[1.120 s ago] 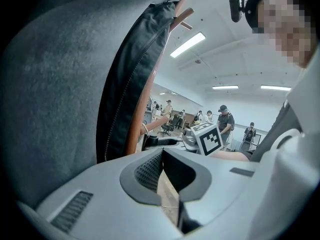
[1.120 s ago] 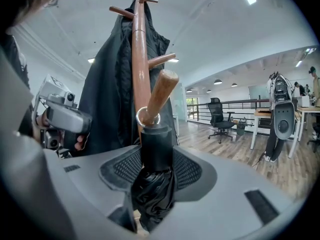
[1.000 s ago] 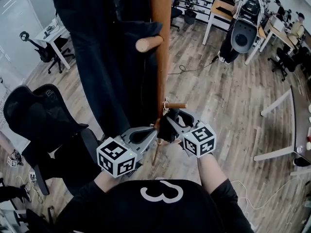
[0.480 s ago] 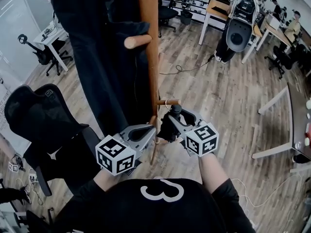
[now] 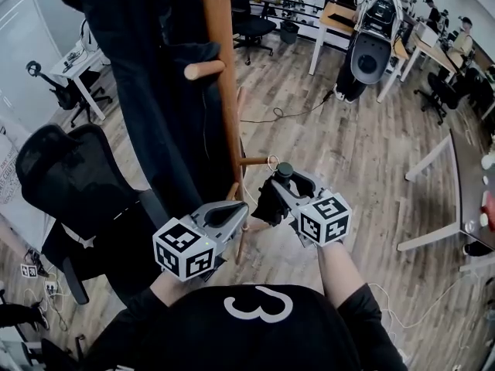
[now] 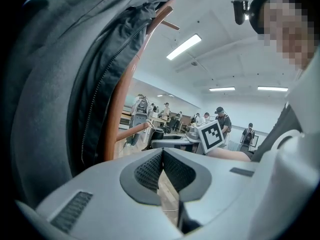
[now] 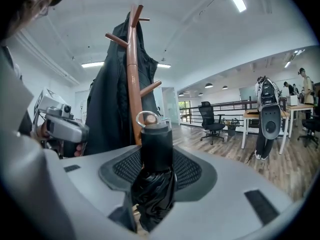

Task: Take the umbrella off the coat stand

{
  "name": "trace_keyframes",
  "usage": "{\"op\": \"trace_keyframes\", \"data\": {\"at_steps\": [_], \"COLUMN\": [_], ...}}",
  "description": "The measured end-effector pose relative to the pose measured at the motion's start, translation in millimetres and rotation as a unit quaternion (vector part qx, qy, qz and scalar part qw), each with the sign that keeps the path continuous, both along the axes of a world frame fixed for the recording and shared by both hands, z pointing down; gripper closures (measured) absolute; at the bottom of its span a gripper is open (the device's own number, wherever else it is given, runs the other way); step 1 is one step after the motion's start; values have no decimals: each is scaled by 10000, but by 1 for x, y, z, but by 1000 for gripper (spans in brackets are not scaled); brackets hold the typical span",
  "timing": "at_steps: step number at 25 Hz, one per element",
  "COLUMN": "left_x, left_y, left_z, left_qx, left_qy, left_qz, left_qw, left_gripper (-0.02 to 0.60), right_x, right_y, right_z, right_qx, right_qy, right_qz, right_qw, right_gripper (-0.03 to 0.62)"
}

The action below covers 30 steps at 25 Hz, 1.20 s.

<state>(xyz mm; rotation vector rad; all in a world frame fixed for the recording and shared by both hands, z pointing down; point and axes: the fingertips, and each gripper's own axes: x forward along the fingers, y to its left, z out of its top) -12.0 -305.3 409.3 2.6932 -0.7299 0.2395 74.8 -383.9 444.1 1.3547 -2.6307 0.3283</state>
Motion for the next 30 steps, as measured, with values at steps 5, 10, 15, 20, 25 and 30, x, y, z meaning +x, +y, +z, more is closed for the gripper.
{"op": "trace_keyframes", "data": {"at_steps": [5, 10, 15, 20, 25, 30], "left_x": [5, 6, 5, 3, 2, 2], "left_y": [11, 25, 45, 70, 96, 125], "left_z": [-7, -9, -9, -10, -10, -10], "left_qx": [4, 33, 67, 72, 115, 160], "left_qy": [51, 47, 32, 59, 38, 52], "left_qz": [-20, -107, -262, -315, -372, -425], "left_qw": [10000, 9999, 9996, 9995, 9992, 9990], "left_gripper": [566, 565, 566, 566, 566, 566], "right_x": [7, 14, 16, 8, 4, 5], "right_y": [16, 40, 78, 118, 156, 192], "right_z": [-11, -16, -20, -25, -31, -37], "right_qx": [70, 129, 86, 175, 301, 360], "right_qy": [-38, -127, -219, -167, -67, -138], "right_qz": [-8, -62, -172, -340, -424, -525], "right_qw": [10000, 9998, 9996, 9991, 9986, 9979], "right_gripper": [395, 395, 395, 395, 395, 395]}}
